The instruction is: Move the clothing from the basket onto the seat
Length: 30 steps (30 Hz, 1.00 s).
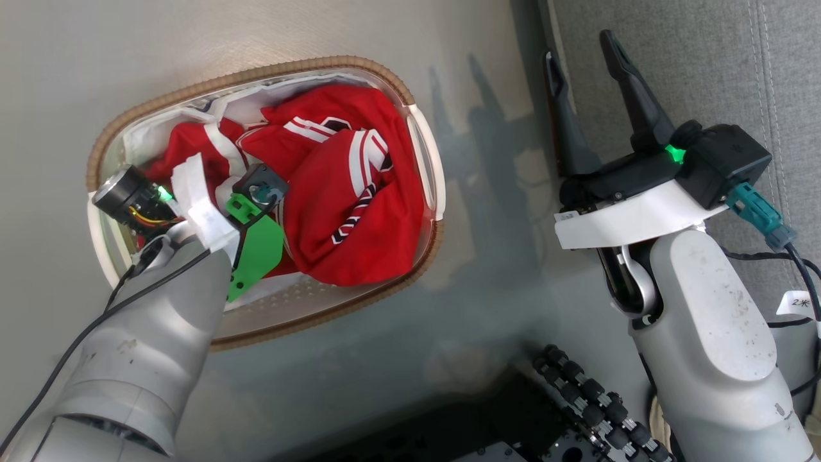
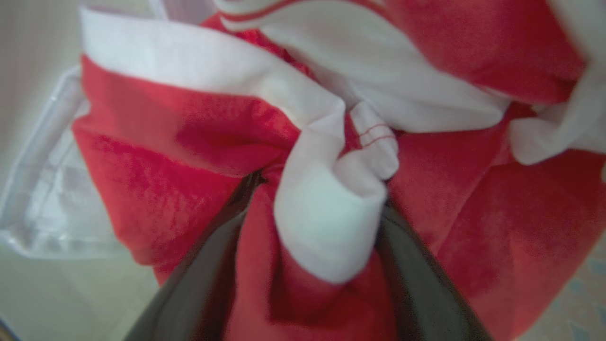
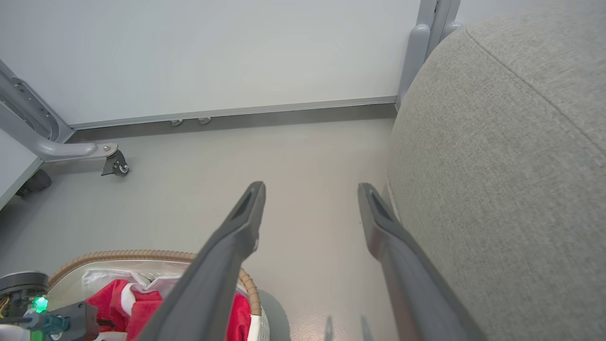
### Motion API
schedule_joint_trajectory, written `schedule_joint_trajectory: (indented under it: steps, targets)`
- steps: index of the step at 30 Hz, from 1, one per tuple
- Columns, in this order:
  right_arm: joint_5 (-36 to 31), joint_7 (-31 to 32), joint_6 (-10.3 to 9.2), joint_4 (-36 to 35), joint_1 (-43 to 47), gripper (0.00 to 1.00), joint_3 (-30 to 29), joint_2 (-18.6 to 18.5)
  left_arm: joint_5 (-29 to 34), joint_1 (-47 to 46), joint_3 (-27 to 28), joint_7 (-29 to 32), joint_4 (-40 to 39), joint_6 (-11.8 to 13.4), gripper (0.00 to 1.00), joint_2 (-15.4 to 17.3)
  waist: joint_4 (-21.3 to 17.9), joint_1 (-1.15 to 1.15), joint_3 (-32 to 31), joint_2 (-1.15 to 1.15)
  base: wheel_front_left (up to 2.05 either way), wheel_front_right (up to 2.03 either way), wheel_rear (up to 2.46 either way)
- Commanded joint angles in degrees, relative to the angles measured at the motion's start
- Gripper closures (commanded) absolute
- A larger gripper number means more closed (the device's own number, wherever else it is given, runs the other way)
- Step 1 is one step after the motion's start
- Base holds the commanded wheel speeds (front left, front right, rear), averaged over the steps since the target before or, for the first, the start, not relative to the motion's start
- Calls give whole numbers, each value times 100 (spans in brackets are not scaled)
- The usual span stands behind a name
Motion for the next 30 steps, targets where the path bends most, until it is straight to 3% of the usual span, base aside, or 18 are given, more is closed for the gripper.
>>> schedule_joint_trajectory:
  steps: [1,8,9,10,11,19,30]
  targets:
    - [47,-11,-4,-25,-91,0,23,-14,36,-102,-34,97,1,4,0,-24,-73,0,75,0,0,0,0]
    - [146,-11,-4,-46,-101,0,93,-14,27,-174,-161,463,5,70,0,-137,-149,0,144,0,0,0,0]
    - [159,-11,-3,-39,-97,0,105,-14,-7,-170,-148,502,6,65,39,-136,-159,0,142,0,0,0,0]
    - [162,-11,-4,-32,-94,0,106,-14,-36,-152,-139,530,6,59,85,-136,-164,0,137,0,0,0,0]
    - [160,-11,-3,-27,-86,0,94,-14,-64,-114,-135,560,7,62,100,-131,-161,0,125,0,0,0,0]
    - [15,-11,-4,64,20,0,-19,-14,-259,179,-134,210,5,33,100,-137,-24,0,-234,0,0,0,0]
    - [-274,-11,-4,425,445,0,-36,-17,-732,804,54,-748,4,-215,100,-177,298,0,-1512,0,0,0,0]
